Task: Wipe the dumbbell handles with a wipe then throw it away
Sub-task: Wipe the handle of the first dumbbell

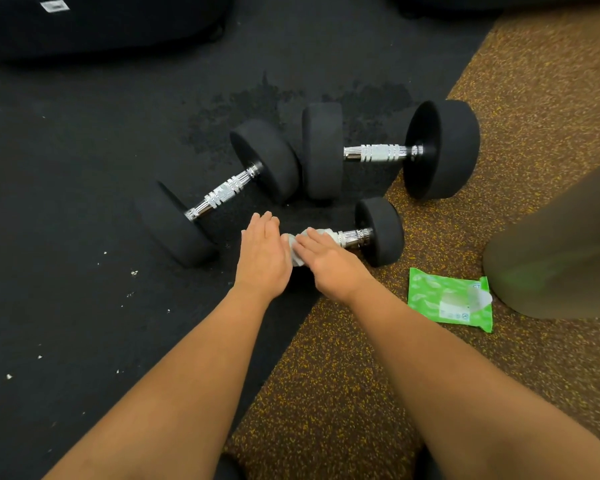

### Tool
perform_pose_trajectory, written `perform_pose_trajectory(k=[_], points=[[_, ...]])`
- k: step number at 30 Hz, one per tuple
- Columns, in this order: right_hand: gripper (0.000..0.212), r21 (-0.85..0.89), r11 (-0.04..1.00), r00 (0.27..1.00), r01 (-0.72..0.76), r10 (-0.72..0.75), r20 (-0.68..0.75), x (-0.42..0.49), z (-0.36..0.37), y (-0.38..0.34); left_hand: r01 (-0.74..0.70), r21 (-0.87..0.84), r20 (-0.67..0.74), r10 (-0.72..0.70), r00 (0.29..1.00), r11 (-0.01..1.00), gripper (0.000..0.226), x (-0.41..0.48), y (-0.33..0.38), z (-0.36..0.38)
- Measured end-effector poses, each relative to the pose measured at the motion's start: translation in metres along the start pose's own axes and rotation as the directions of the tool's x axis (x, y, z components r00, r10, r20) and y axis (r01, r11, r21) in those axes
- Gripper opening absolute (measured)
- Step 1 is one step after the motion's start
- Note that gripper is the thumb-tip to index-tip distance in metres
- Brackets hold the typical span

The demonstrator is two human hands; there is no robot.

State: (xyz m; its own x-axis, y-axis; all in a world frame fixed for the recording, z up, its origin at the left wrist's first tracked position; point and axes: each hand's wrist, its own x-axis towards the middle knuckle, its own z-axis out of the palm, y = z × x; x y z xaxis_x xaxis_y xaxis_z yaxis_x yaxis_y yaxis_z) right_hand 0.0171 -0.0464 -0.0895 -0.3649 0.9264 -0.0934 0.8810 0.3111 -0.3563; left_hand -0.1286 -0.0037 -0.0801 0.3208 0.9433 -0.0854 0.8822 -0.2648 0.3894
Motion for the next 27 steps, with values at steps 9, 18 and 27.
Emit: perform_pose_trajectory(k=[9,18,27], points=[[0.024,-0.114,0.981,0.986,-0.159,0.164,0.030,0.022,-0.016,-0.015,-0.007,-0.028,-0.014,0.007,1.000,1.000,0.039,-0.006,0.002,-0.002],[0.036,-0.012,0.996,0.995,-0.093,0.093,0.018,0.014,-0.008,-0.004,-0.012,-0.046,-0.016,0.012,1.000,0.999,0.042,-0.010,0.002,-0.001],[0.039,0.021,0.997,0.998,-0.068,0.068,-0.004,0.010,0.002,-0.013,0.003,-0.043,-0.003,-0.003,1.000,0.999,0.046,-0.011,0.002,0.002]])
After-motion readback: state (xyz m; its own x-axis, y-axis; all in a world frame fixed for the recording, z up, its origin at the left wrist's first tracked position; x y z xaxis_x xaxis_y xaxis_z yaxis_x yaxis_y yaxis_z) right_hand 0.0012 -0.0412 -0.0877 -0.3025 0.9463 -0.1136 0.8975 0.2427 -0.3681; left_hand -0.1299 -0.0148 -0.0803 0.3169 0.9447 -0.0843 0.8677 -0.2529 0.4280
